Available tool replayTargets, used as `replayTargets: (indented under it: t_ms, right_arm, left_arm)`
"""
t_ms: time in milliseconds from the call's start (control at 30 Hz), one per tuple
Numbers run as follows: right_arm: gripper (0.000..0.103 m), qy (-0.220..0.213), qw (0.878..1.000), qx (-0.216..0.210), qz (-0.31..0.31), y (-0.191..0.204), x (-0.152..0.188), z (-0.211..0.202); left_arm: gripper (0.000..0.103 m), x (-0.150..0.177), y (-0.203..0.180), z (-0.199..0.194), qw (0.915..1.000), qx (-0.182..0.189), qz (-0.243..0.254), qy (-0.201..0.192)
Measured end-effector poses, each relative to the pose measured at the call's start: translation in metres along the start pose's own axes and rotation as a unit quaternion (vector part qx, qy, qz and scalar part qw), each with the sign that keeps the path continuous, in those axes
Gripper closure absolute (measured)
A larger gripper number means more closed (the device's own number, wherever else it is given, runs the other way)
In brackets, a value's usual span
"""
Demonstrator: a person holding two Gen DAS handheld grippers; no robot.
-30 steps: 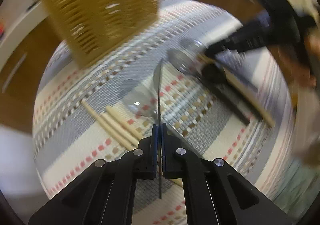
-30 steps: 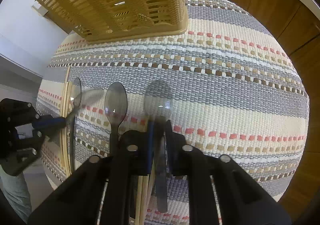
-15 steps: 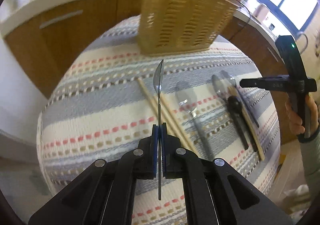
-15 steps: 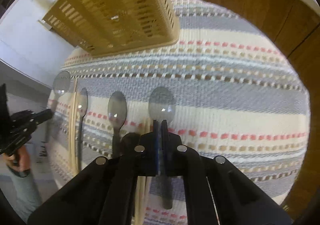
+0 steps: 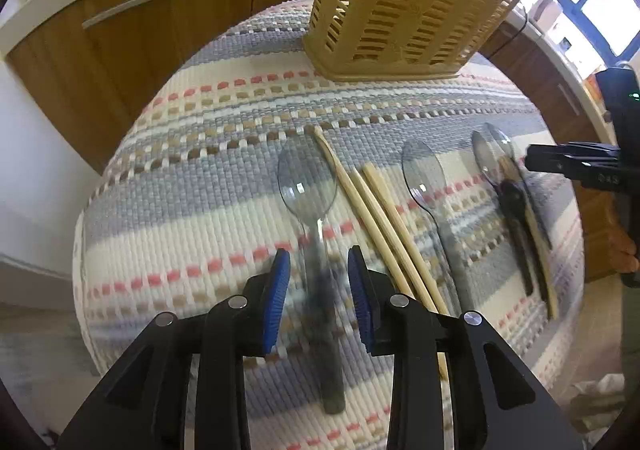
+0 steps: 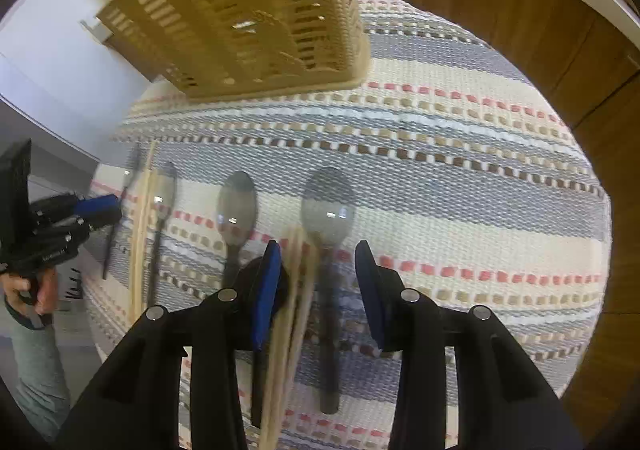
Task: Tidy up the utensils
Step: 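Lift the clear spoons from the cloth with both grippers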
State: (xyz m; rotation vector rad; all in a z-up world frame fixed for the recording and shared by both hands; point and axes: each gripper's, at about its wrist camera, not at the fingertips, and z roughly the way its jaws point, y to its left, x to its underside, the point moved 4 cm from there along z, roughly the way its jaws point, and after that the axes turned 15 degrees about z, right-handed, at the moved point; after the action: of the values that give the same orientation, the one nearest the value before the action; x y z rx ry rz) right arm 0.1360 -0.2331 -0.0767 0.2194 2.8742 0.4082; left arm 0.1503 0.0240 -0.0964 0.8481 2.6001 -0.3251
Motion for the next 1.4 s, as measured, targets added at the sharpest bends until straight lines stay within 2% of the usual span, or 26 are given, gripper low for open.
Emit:
replayTargets:
  t_ms: [133,167,200,267,300,467,567,800,900,1067,1400]
  right_arm:
    - [0.068,0.027,0.999,0.018,-0.006,0.001,0.004,0.011]
    - [0.07,0.031,0.999,0.025,-0.014,0.003,0.005,0.014]
    - [0.072,0.033,0.999,0.027,-0.017,0.004,0.007,0.016]
    - [0.083,0.036,0.999,0.032,-0.021,0.006,0.008,0.02]
    - [0.084,0.038,0.999,0.032,-0.02,0.006,0.008,0.021]
    - [0.09,0.044,0.999,0.022,0.001,0.001,0.001,0.025]
    - [0.09,0.038,0.999,0.031,0.001,-0.007,-0.005,0.021]
    - [0.09,0.033,0.999,0.014,0.011,-0.026,-0.006,0.007]
    - [0.09,0.051,0.999,0.017,0.0,-0.033,0.0,0.007]
    - [0.09,0.052,0.997,0.049,-0.036,-0.028,0.009,0.007]
    - [0.09,0.062,0.996,0.063,-0.031,-0.019,0.009,0.013]
  left_arm:
    - [0.075,-0.011,-0.004,0.004,0.9994,-0.019,0.018,0.02]
    - [0.083,-0.013,-0.007,0.006,0.9992,-0.02,0.025,0.022]
    - [0.085,-0.014,-0.01,0.007,0.9986,-0.032,0.033,0.025]
    - [0.091,-0.016,-0.014,0.009,0.9971,-0.053,0.045,0.029]
    - [0.092,-0.016,-0.014,0.009,0.9967,-0.06,0.047,0.03]
    - [0.092,-0.017,-0.012,0.009,0.998,-0.046,0.038,0.023]
    - [0.092,-0.015,-0.007,0.006,0.9984,-0.04,0.034,0.019]
    - [0.092,-0.006,0.001,-0.001,0.9984,-0.038,0.039,0.015]
    - [0.092,-0.006,-0.001,0.0,0.9983,-0.039,0.041,0.015]
    - [0.091,-0.006,-0.004,-0.001,0.9982,-0.042,0.042,0.013]
    - [0.091,-0.009,-0.005,0.001,0.9981,-0.04,0.042,0.02]
